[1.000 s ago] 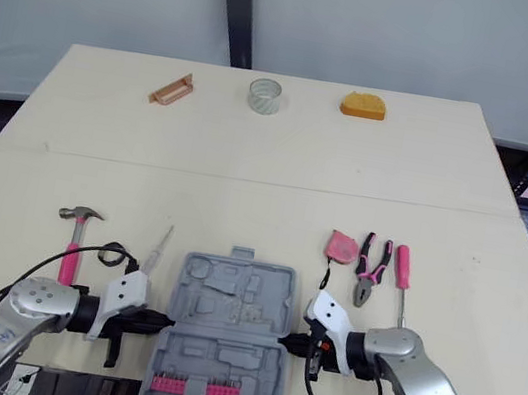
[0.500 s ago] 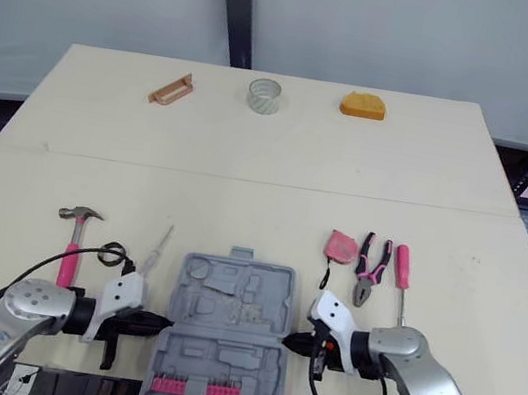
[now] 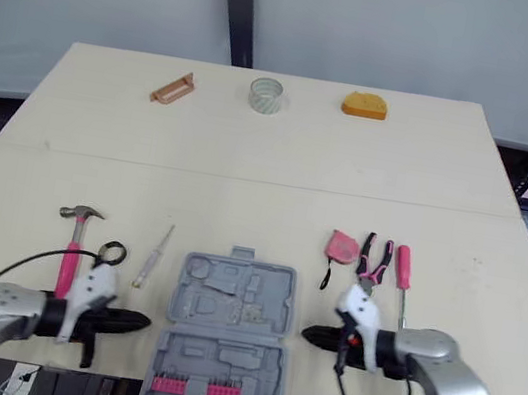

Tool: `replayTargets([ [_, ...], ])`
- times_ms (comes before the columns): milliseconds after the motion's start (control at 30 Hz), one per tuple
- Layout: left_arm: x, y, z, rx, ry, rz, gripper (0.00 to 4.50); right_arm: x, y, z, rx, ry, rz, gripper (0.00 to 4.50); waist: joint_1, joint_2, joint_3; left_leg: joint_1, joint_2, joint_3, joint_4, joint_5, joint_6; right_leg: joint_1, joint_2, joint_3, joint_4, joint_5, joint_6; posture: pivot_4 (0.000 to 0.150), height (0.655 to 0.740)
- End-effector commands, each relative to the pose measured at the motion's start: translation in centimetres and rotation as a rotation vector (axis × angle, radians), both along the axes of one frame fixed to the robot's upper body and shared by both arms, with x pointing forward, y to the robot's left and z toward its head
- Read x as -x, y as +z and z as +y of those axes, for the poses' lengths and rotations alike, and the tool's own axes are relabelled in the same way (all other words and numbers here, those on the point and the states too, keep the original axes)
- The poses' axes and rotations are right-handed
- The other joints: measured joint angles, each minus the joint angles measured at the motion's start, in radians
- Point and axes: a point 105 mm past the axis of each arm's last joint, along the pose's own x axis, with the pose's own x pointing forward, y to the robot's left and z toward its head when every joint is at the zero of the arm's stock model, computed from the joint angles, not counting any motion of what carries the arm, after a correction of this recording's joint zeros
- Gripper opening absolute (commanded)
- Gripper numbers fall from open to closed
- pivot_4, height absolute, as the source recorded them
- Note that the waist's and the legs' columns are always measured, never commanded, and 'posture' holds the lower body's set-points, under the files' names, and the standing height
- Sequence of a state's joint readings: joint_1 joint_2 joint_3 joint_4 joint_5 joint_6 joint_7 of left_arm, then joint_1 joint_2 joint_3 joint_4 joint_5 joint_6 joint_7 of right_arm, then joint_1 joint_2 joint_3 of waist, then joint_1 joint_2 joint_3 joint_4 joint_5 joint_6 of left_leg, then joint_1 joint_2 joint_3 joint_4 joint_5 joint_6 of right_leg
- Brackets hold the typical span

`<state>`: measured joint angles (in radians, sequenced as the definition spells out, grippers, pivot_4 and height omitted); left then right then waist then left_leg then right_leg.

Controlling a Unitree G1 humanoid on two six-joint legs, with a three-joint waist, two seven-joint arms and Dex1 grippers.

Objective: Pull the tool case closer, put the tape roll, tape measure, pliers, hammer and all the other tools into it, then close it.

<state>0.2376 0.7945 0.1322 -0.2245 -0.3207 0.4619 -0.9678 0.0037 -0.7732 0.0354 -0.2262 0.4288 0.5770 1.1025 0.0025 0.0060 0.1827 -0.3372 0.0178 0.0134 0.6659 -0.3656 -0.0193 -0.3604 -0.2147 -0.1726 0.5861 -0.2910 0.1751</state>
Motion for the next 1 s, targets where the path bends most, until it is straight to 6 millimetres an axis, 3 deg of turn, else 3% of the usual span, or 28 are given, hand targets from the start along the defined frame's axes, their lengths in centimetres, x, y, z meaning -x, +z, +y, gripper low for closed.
replayTargets([
  [33,-0.3,3.1,2.8,0.040,0.128,-0.071,0.81,-0.4,2.3,-3.6,-0.052,-0.118,-0.013,0.25,0.002,0.000,0.000,0.000,0.000,0.000,0.000,0.000,0.000,0.000,0.000,0.000,0.000,0.000,0.000,0.150,0.7400],
  [100,-0.4,4.4,5.1,0.047,0.226,-0.108,1.77,-0.5,2.7,-6.5,-0.036,-0.210,-0.004,0.91,0.007,-0.001,0.000,0.000,0.000,0.000,0.000,0.000,0.000,0.000,0.000,0.000,-0.001,0.000,0.000,0.150,0.7400],
  [133,-0.3,4.9,6.4,0.041,0.277,-0.124,2.41,-0.7,2.9,-8.1,-0.026,-0.262,-0.015,1.47,0.009,-0.001,0.000,0.000,0.000,0.000,0.000,-0.001,0.001,0.001,0.000,0.000,-0.001,0.000,0.000,0.150,0.7400],
  [267,0.3,6.4,10.7,0.011,0.444,-0.174,4.25,-1.4,4.4,-13.0,-0.013,-0.425,-0.065,3.32,0.009,-0.001,0.001,0.000,0.000,0.001,0.000,-0.001,0.001,0.001,0.000,0.000,-0.001,0.000,0.000,0.150,0.7400],
  [333,0.9,6.9,13.8,-0.033,0.541,-0.204,4.50,-1.8,4.7,-15.6,0.020,-0.512,-0.094,4.29,0.003,-0.001,0.001,0.000,0.000,0.001,0.000,-0.001,0.001,0.000,0.000,0.000,-0.001,0.000,0.000,0.150,0.7400],
  [500,2.5,7.0,19.0,-0.103,0.713,-0.248,4.50,-2.7,4.8,-19.1,0.051,-0.636,-0.143,4.44,-0.009,-0.001,0.001,0.000,0.000,0.002,-0.001,-0.001,0.000,-0.001,0.000,0.000,-0.001,0.000,0.000,0.150,0.7400],
  [633,3.2,6.8,21.2,-0.120,0.790,-0.282,4.50,-2.8,4.2,-20.4,0.077,-0.667,-0.153,4.44,-0.010,-0.001,0.001,0.001,0.000,0.003,-0.002,-0.001,0.000,-0.001,0.000,0.001,-0.001,0.000,0.000,0.150,0.7400],
  [733,3.2,6.9,22.0,-0.118,0.819,-0.305,4.50,-2.8,3.8,-21.0,0.085,-0.688,-0.156,4.44,-0.008,-0.001,0.001,0.001,0.001,0.003,-0.002,-0.001,0.000,-0.001,0.000,0.001,-0.001,0.000,0.000,0.150,0.7400],
  [1000,2.8,6.5,21.7,-0.104,0.809,-0.311,4.50,-3.0,3.5,-21.0,0.090,-0.683,-0.163,4.44,-0.010,-0.001,0.001,0.001,0.001,0.004,-0.001,-0.001,0.000,-0.001,0.000,0.001,-0.001,0.000,0.000,0.150,0.7400],
])
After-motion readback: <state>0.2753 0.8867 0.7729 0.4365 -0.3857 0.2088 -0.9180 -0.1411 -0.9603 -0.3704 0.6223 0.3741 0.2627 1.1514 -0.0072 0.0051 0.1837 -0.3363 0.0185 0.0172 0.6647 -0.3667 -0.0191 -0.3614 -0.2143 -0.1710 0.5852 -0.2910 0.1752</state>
